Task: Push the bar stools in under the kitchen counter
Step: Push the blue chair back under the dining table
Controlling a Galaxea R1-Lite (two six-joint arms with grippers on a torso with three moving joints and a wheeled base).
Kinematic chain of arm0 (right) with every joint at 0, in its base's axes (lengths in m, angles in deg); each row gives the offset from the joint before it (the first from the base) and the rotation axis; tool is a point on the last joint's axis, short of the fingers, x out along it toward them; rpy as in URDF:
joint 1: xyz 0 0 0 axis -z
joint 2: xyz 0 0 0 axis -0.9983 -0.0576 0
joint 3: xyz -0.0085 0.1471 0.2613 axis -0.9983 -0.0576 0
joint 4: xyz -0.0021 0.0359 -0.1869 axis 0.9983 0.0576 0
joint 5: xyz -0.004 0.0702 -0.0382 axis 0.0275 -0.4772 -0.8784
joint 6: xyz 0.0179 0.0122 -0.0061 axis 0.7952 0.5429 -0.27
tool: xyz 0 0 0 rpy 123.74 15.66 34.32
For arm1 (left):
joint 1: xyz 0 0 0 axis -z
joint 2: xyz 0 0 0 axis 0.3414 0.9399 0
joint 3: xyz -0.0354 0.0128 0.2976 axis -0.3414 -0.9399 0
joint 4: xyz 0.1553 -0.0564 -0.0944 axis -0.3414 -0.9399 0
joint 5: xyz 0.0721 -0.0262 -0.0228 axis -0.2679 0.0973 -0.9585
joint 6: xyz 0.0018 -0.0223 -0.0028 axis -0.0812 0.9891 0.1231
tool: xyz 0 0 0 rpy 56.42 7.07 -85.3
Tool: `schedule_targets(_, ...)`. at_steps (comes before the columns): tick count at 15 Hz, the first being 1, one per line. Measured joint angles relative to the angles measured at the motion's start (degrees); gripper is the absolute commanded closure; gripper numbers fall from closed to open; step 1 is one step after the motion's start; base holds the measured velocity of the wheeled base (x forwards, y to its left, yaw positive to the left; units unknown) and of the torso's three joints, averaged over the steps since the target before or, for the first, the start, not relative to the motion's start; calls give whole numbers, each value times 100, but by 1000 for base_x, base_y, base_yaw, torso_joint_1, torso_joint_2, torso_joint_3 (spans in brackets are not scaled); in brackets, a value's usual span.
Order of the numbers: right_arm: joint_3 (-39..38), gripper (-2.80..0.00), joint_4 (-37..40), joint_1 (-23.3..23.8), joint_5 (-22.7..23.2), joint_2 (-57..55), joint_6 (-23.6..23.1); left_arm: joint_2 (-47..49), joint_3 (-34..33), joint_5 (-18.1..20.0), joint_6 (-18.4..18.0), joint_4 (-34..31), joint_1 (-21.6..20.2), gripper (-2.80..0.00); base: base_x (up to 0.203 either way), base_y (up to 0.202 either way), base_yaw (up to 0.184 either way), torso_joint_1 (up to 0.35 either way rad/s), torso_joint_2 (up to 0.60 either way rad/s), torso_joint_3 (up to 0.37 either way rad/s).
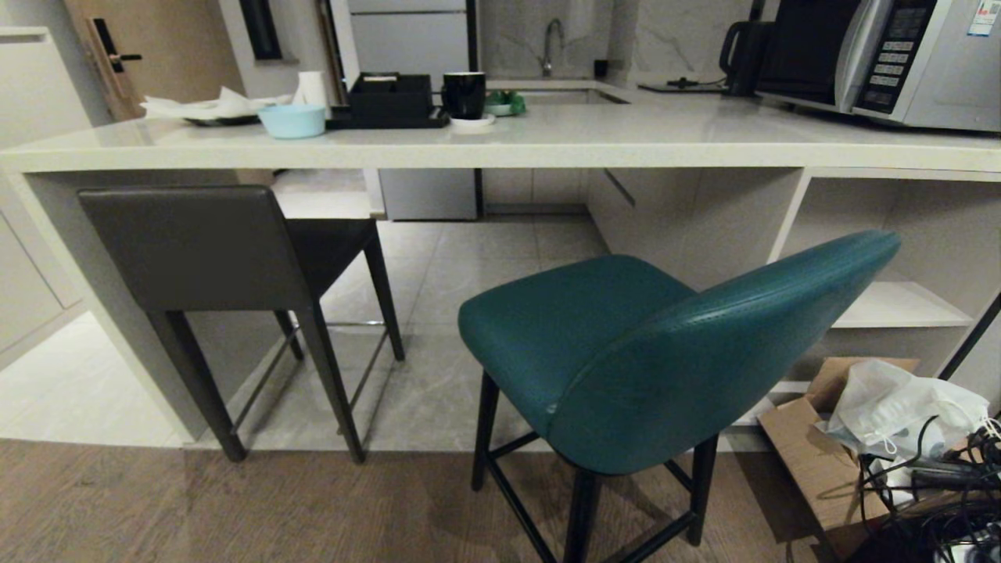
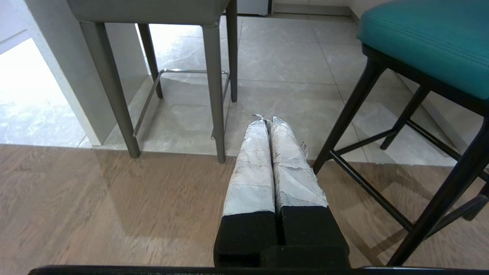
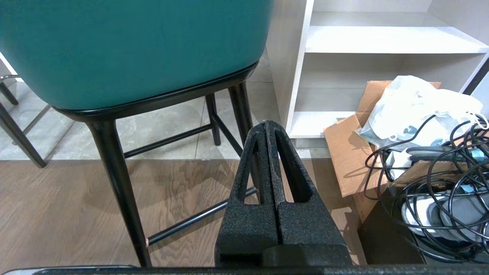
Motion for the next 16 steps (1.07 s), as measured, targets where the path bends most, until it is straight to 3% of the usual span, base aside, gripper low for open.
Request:
schedule_targets(5, 0, 0, 0, 0, 23, 0, -55, 0, 0, -2, 0, 0, 0, 0, 0, 0, 0, 0, 0, 0)
schedule_targets(9, 118, 0, 241, 0, 205, -39, -419, 0, 0, -2, -6, -2, 0, 0, 0, 0, 0, 0, 0, 0)
schedule_targets(13, 1002, 0, 108, 2, 749, -985, 186, 0, -2, -1, -9, -1, 0, 0, 0, 0, 0, 0, 0, 0)
schedule_targets(16, 1590, 0, -712, -15, 1171, -2417, 529, 0, -2, -2, -9, 0, 0, 0, 0, 0, 0, 0, 0, 0)
